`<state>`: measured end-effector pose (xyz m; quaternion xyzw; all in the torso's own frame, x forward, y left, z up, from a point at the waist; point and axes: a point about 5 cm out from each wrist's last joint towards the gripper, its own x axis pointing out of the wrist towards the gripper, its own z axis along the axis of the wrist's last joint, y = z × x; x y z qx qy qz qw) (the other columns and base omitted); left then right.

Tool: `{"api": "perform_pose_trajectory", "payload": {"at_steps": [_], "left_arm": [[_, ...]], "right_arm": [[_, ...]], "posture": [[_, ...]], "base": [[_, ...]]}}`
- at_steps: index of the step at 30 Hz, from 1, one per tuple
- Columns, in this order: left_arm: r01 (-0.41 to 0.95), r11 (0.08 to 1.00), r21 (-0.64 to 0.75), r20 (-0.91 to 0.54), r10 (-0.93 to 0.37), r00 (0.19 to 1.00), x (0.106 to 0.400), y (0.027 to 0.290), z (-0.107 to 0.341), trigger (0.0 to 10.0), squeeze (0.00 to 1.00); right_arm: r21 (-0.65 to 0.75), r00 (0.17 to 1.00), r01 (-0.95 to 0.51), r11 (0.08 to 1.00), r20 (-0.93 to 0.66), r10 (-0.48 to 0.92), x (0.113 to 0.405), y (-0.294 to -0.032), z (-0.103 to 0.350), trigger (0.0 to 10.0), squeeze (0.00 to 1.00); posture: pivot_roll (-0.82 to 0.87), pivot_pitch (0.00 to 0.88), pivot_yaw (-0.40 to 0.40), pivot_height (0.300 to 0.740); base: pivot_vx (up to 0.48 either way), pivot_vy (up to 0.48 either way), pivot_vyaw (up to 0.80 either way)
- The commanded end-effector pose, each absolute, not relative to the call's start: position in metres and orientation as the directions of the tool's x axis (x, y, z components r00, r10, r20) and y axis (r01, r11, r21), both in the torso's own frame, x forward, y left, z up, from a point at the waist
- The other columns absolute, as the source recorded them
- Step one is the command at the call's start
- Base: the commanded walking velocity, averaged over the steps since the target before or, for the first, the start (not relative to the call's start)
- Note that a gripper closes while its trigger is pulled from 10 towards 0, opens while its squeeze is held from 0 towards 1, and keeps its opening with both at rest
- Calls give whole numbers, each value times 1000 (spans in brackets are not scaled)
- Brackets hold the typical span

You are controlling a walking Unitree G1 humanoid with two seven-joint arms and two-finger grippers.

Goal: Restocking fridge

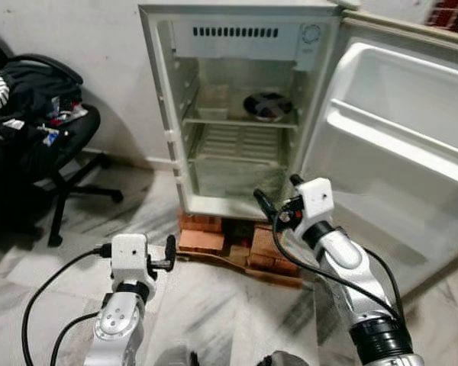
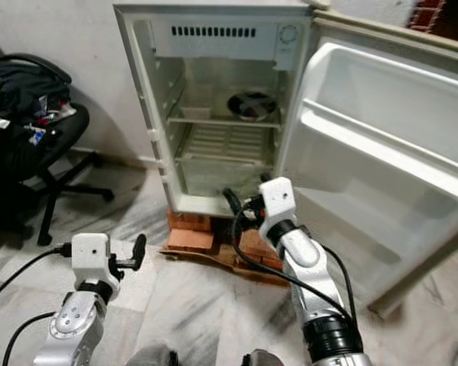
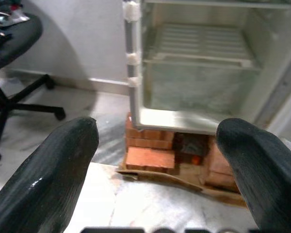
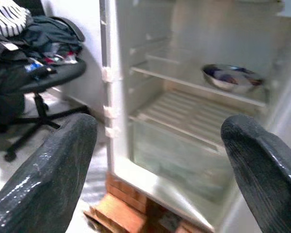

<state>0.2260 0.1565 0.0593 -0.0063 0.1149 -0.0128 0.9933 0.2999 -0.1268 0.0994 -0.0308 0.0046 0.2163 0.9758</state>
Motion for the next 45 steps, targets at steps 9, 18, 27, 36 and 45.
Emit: {"api": "perform_pose_trajectory", "payload": {"at_steps": [9,18,27,36,45], "left_arm": [[22,1000,19,-199,-18,980,226,164,63,10000,0],[35,999,24,-192,-30,981,226,164,63,10000,0],[45,999,28,-199,-39,979,223,163,61,10000,0],[45,998,34,-204,-38,978,222,166,60,10000,0],[43,999,28,-206,-37,978,221,164,59,10000,0]], "right_arm": [[-38,901,-434,900,-16,434,301,-120,101,10000,0],[28,847,-530,848,-34,530,294,-112,97,10000,0],[70,827,-547,834,-111,552,276,-114,74,10000,0],[27,697,-685,728,-264,666,269,-119,57,10000,0],[-90,664,-708,700,-420,618,275,-139,41,10000,0]], "posture": [[8,66,14,740],[10,67,17,740],[5,75,21,740],[9,76,20,740],[11,74,15,740]], "base": [[0,0,0],[0,-166,0],[0,-457,0],[0,-480,0],[0,-472,0]]}}
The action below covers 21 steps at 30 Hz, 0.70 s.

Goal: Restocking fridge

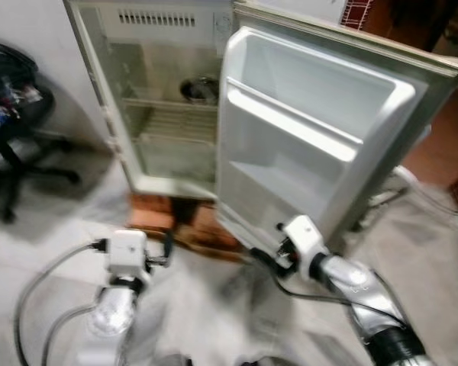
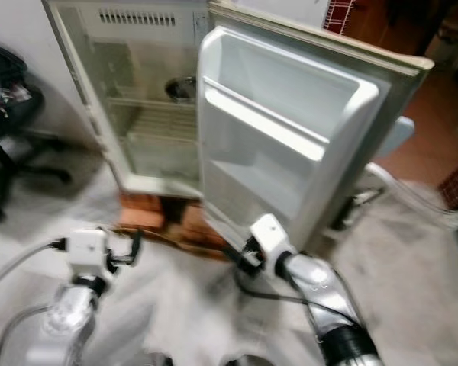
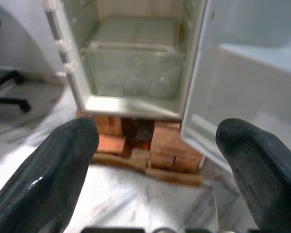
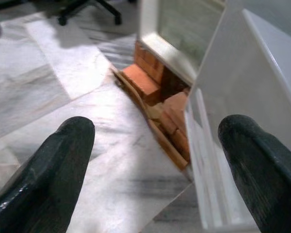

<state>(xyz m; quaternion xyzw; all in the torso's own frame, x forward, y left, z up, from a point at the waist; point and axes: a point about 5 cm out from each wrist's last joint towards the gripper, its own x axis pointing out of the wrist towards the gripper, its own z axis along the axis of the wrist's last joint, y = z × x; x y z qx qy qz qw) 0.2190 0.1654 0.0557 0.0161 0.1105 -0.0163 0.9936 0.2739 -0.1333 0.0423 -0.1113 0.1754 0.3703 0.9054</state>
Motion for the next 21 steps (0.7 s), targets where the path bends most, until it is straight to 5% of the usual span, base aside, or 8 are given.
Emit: {"api": "perform_pose_trajectory", "payload": {"at_steps": [1,6,11,12,21], "left_arm": [[43,999,28,-207,-36,978,221,164,59,10000,0],[41,999,32,-205,-33,978,222,165,59,10000,0],[34,999,30,-209,-27,978,223,165,59,10000,0],[33,999,31,-212,-26,977,224,165,58,10000,0],[26,999,38,-214,-17,977,227,165,57,10000,0]], "right_arm": [[-103,661,-710,696,-436,610,275,-141,39,10000,0],[-147,686,-684,714,-463,561,278,-148,35,10000,0],[-219,746,-620,753,-460,481,286,-155,35,10000,0],[-285,828,-509,812,-420,371,297,-164,40,10000,0],[-194,969,-190,962,-196,151,333,-165,77,10000,0]], "posture": [[11,74,15,740],[13,76,13,740],[11,76,15,740],[11,76,15,740],[10,66,18,740]], "base": [[0,-446,0],[0,-403,0],[0,0,0],[0,0,0],[0,0,0]]}}
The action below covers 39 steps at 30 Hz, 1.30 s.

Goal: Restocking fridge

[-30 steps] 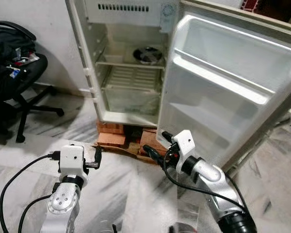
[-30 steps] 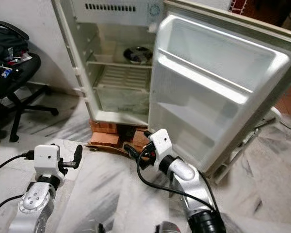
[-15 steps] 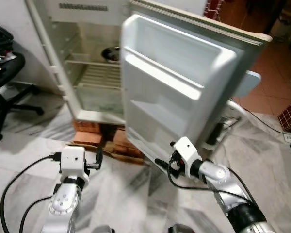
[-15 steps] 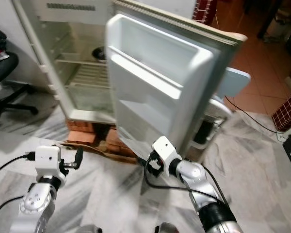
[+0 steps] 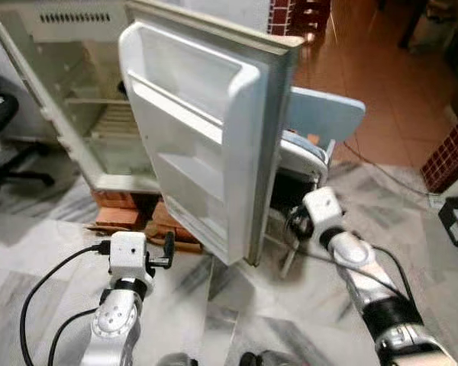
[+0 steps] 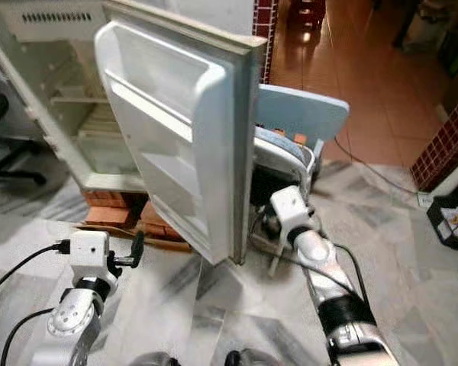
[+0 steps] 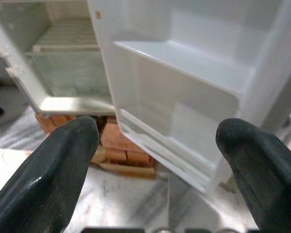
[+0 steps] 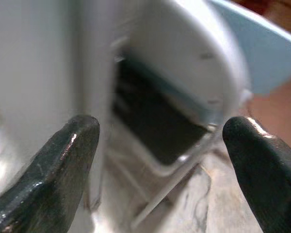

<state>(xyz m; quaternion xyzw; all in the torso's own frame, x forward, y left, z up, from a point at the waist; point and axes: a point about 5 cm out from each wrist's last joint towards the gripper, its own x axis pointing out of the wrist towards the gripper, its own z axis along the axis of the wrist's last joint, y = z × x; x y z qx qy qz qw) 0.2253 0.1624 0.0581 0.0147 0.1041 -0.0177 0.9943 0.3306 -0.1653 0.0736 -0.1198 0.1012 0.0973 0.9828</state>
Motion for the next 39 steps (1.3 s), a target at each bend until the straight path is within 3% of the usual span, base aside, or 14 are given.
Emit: {"api": "perform_pose_trajectory", "payload": {"at_steps": [1,9,13,19,32,39], "left_arm": [[18,999,42,-214,-9,977,228,165,57,10000,0],[-53,997,49,-227,63,972,228,175,55,10000,0],[-68,997,42,-227,75,971,225,174,55,10000,0],[-100,994,37,-223,106,969,222,176,56,10000,0],[-77,996,37,-197,83,977,220,177,60,10000,0],[-84,996,25,-204,87,975,208,178,59,10000,0]], "right_arm": [[-174,980,-151,973,-159,123,340,-161,85,10000,0],[-25,993,-79,997,-89,77,365,-134,112,10000,0],[29,990,-126,992,-57,128,374,-109,125,10000,0],[21,981,-193,981,-19,194,377,-94,134,10000,0],[11,990,-142,990,-16,142,359,-132,112,10000,0],[3,986,-158,987,-44,158,318,-159,88,10000,0]], "posture": [[14,63,16,740],[31,63,8,740],[50,61,-2,740],[64,59,-11,740],[47,67,-6,740],[27,75,-2,740]], "base": [[0,0,0],[0,0,0],[0,0,0],[0,0,0],[179,0,0],[286,0,0]]}}
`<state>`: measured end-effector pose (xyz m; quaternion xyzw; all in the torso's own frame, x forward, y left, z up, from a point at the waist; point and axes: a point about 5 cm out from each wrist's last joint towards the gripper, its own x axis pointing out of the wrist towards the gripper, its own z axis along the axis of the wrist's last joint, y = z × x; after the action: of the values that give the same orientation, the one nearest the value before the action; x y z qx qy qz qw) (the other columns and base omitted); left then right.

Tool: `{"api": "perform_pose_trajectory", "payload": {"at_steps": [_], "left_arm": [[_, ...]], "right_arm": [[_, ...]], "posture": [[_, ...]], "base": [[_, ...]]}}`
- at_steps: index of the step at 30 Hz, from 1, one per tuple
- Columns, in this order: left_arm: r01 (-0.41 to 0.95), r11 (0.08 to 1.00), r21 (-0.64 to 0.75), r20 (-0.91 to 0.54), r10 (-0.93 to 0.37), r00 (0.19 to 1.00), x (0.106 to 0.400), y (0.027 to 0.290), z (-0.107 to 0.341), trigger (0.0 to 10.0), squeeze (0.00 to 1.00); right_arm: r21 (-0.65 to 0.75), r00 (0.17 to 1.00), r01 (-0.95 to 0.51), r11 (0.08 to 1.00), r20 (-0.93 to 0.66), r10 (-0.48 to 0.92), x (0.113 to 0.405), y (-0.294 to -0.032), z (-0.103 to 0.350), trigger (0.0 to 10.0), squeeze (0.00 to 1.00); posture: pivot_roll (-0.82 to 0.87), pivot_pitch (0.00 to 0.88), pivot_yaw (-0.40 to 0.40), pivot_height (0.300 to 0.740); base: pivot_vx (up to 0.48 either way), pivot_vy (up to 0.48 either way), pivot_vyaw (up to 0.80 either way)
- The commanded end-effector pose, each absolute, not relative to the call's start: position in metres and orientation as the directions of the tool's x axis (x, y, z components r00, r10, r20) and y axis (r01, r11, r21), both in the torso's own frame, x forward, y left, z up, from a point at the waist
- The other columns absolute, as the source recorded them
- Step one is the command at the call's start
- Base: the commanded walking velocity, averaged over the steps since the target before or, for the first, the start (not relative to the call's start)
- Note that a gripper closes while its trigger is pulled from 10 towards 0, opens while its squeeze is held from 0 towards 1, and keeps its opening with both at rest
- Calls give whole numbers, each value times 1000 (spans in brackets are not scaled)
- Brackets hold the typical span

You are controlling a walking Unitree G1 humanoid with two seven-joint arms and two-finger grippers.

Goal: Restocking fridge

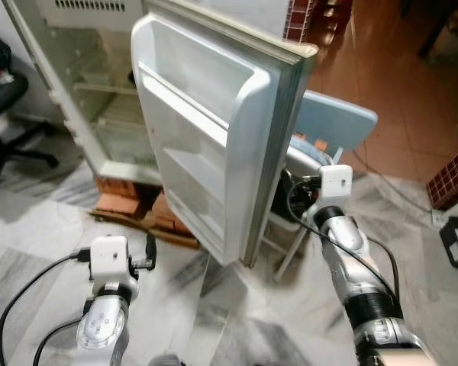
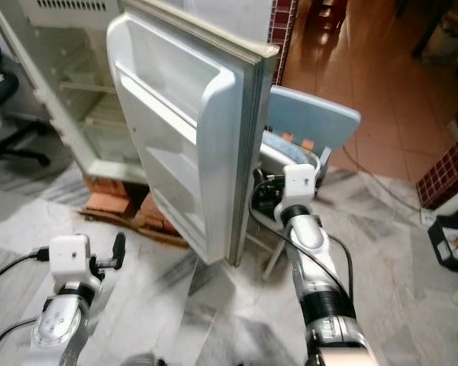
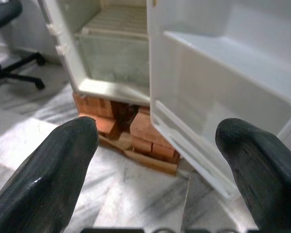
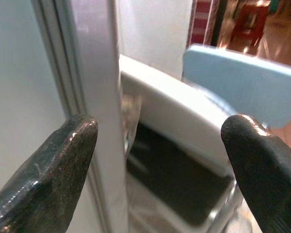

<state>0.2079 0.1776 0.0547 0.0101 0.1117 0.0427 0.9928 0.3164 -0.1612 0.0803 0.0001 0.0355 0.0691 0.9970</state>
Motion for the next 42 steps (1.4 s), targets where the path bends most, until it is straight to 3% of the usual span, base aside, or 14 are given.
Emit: {"api": "perform_pose_trajectory", "payload": {"at_steps": [1,8,13,22,31,33,37,42], "left_arm": [[-79,997,18,-202,81,976,207,177,59,10000,0],[-62,998,12,-196,63,979,208,173,60,10000,0],[-63,998,12,-188,64,980,209,174,62,10000,0],[-78,997,5,-210,77,975,204,174,58,10000,0],[-75,997,29,-273,80,959,191,180,46,10000,0],[-68,997,37,-300,77,951,187,179,41,10000,0],[-62,997,37,-384,71,920,170,174,25,10000,0],[-45,998,43,-433,60,900,166,173,18,10000,0]], "right_arm": [[2,986,-158,987,-51,158,313,-160,86,10000,0],[29,976,-198,980,-82,200,292,-154,82,10000,0],[29,975,-206,978,-80,208,293,-151,85,10000,0],[26,971,-209,978,-112,211,288,-163,84,10000,0],[28,974,-194,981,-115,196,315,-166,92,10000,0],[41,979,-184,982,-83,187,328,-158,103,10000,0],[109,966,-256,960,13,256,352,-117,136,10000,0],[208,904,-427,880,102,415,353,-71,163,10000,0]], "posture": [[25,76,-1,740],[21,75,0,740],[26,78,-2,740],[27,81,-5,740],[23,75,6,740],[29,72,5,740],[39,70,6,740],[54,70,-2,740]], "base": [[341,0,0],[409,0,0],[401,0,0],[0,0,0],[0,0,0],[0,0,0],[0,0,0],[0,0,0]]}}
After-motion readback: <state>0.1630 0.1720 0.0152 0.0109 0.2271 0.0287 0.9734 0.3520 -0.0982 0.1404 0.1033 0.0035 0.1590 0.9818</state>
